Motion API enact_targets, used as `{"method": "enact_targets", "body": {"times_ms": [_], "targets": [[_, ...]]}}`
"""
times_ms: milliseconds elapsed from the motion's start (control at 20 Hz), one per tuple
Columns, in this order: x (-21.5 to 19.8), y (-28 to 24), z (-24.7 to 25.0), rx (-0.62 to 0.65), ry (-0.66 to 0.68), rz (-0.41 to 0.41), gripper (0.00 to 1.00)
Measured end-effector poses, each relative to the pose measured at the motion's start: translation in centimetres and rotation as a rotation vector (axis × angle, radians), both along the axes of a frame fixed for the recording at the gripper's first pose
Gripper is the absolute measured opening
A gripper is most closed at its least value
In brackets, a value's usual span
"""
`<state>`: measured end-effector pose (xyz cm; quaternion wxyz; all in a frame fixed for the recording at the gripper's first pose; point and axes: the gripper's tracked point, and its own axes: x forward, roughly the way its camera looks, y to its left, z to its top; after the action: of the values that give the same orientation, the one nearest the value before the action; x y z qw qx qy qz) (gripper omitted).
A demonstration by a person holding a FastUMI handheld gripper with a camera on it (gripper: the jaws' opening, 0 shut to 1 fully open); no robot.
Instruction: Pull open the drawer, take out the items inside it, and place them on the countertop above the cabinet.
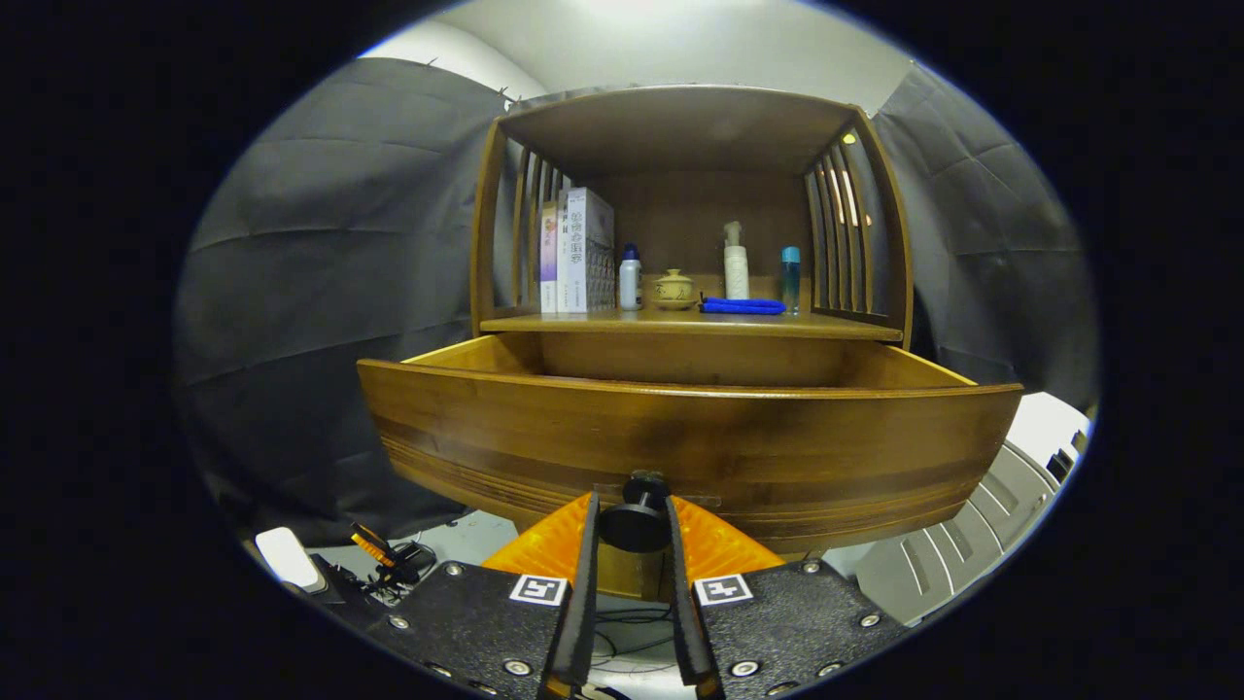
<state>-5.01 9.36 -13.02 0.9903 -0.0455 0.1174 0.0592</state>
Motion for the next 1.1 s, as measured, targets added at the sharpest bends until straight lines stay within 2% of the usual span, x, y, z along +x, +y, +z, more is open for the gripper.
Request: {"method": "enact_targets", "body": {"times_ms": [350, 500, 700, 900, 1100], "targets": [[-0.8, -0.2, 0.0, -0.006, -0.001, 0.029, 0.34], [-1.2, 0.3, 1.6, -0.019, -0.056, 0.062, 0.42], [-2.3, 1.5, 5.3, -0.031, -0.153, 0.148, 0.68], [-1.4, 0.8, 8.7, 0.009, -0.156, 0.152, 0.93], [0.9, -0.3, 11.5, 0.076, -0.115, 0.133, 0.93]]}}
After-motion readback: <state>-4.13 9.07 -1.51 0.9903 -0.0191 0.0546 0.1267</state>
